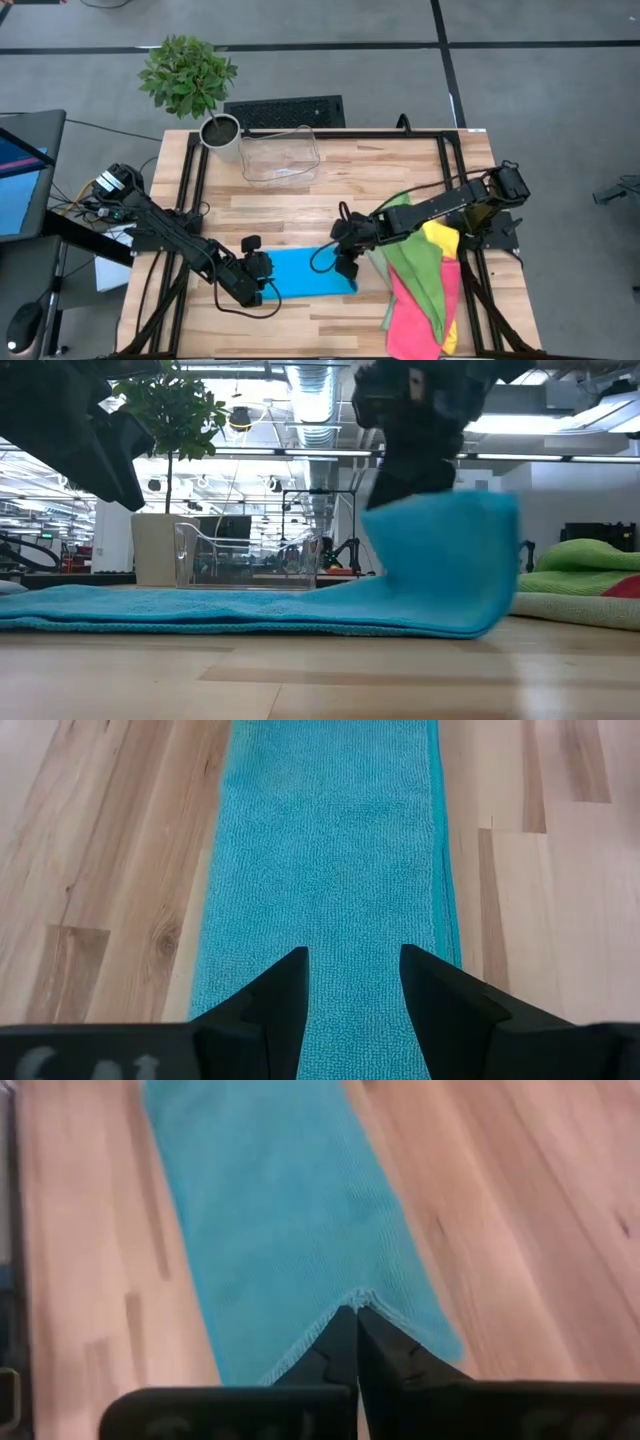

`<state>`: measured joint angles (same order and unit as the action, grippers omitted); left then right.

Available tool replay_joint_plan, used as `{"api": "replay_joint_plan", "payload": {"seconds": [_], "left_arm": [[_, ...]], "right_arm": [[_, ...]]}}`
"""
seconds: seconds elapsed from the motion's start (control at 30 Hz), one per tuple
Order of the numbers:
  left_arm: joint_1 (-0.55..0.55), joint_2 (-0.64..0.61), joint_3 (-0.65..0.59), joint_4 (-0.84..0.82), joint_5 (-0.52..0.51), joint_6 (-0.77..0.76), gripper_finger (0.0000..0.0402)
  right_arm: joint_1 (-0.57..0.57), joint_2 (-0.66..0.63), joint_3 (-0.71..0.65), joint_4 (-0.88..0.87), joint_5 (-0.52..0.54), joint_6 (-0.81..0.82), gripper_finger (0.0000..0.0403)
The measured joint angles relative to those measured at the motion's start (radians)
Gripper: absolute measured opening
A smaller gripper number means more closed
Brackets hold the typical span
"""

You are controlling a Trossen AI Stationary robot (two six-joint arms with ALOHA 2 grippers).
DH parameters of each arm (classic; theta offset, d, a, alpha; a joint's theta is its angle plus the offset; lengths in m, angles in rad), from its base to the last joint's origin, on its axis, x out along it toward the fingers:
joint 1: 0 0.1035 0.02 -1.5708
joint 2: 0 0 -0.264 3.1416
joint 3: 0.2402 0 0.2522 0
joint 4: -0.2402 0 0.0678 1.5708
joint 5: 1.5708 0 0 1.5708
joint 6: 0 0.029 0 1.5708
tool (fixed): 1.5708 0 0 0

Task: Fold microfiber towels
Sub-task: Fold the blue microfiber cloth

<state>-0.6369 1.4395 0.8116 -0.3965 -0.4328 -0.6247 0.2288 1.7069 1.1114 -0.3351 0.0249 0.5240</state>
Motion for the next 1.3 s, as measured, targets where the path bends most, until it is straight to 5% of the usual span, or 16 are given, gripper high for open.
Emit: {"api": "replay_joint_plan", "payload": {"seconds": [0.53,1.3], "left_arm": [[0.0,0.0,0.0,0.005,-0.001,-0.001,0.0152],[0.0,0.0,0.0,0.014,-0.016,0.0,0.0152]], "right_arm": [[-0.053,0.064,0.001,0.266,-0.01,-0.064,0.0018],[-0.093,0.193,0.034,0.431,-0.108,-0.098,0.0028]]}}
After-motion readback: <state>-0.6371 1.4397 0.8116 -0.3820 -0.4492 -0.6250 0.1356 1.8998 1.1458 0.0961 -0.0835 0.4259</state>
